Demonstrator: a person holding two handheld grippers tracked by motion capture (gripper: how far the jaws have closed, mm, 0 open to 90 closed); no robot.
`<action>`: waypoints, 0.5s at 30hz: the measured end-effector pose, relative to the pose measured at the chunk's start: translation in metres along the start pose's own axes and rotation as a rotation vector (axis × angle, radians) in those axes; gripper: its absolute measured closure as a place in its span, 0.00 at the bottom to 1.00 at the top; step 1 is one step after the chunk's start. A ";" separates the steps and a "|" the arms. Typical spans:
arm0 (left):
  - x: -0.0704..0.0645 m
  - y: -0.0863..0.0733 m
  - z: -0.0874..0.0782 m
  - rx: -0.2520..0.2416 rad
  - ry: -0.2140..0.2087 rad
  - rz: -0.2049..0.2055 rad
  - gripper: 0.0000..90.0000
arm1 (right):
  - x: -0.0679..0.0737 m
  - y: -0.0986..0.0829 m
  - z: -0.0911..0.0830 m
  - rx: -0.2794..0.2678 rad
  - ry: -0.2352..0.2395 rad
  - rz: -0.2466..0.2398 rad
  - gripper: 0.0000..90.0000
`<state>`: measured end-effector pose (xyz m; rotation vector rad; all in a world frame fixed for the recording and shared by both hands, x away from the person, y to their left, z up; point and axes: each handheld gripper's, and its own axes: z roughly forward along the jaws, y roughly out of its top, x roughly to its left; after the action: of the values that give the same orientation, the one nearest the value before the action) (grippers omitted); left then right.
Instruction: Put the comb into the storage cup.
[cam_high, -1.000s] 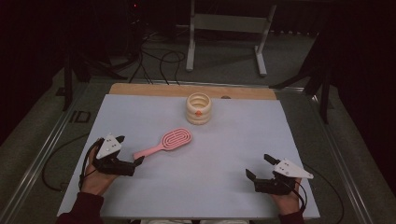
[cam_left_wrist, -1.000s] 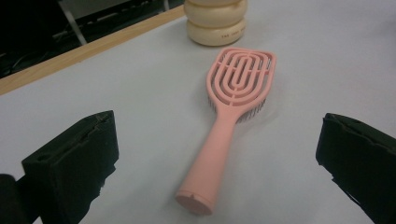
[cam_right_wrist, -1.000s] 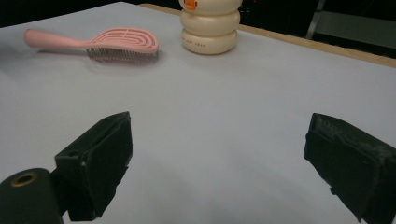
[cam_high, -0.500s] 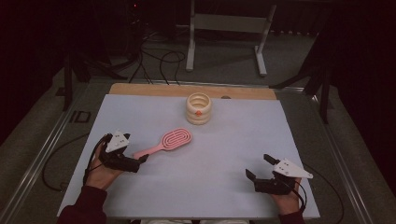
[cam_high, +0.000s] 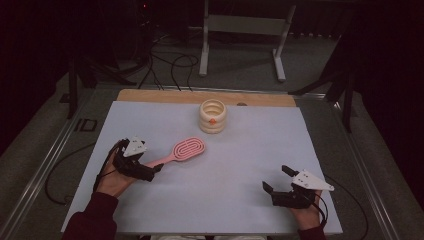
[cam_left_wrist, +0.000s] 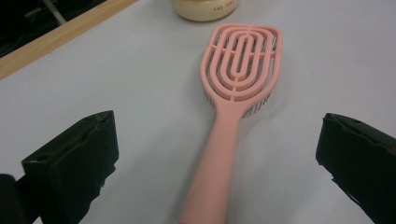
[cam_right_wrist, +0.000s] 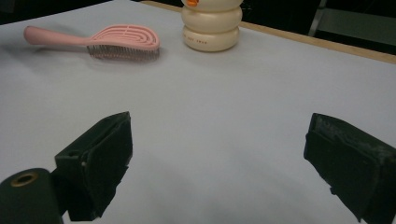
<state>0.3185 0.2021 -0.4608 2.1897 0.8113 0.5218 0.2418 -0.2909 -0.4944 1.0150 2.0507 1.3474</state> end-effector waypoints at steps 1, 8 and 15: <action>0.000 0.001 0.001 0.004 -0.002 0.000 0.00 | 0.000 0.000 0.000 0.000 0.000 0.000 0.09; 0.002 0.007 0.006 0.026 -0.010 0.013 0.00 | 0.000 0.000 0.000 -0.001 0.000 0.000 0.09; 0.003 0.013 0.012 0.046 -0.016 0.023 0.00 | 0.000 0.000 0.000 0.003 0.000 0.001 0.09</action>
<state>0.3329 0.1914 -0.4589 2.2452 0.7975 0.5006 0.2420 -0.2908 -0.4946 1.0171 2.0529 1.3452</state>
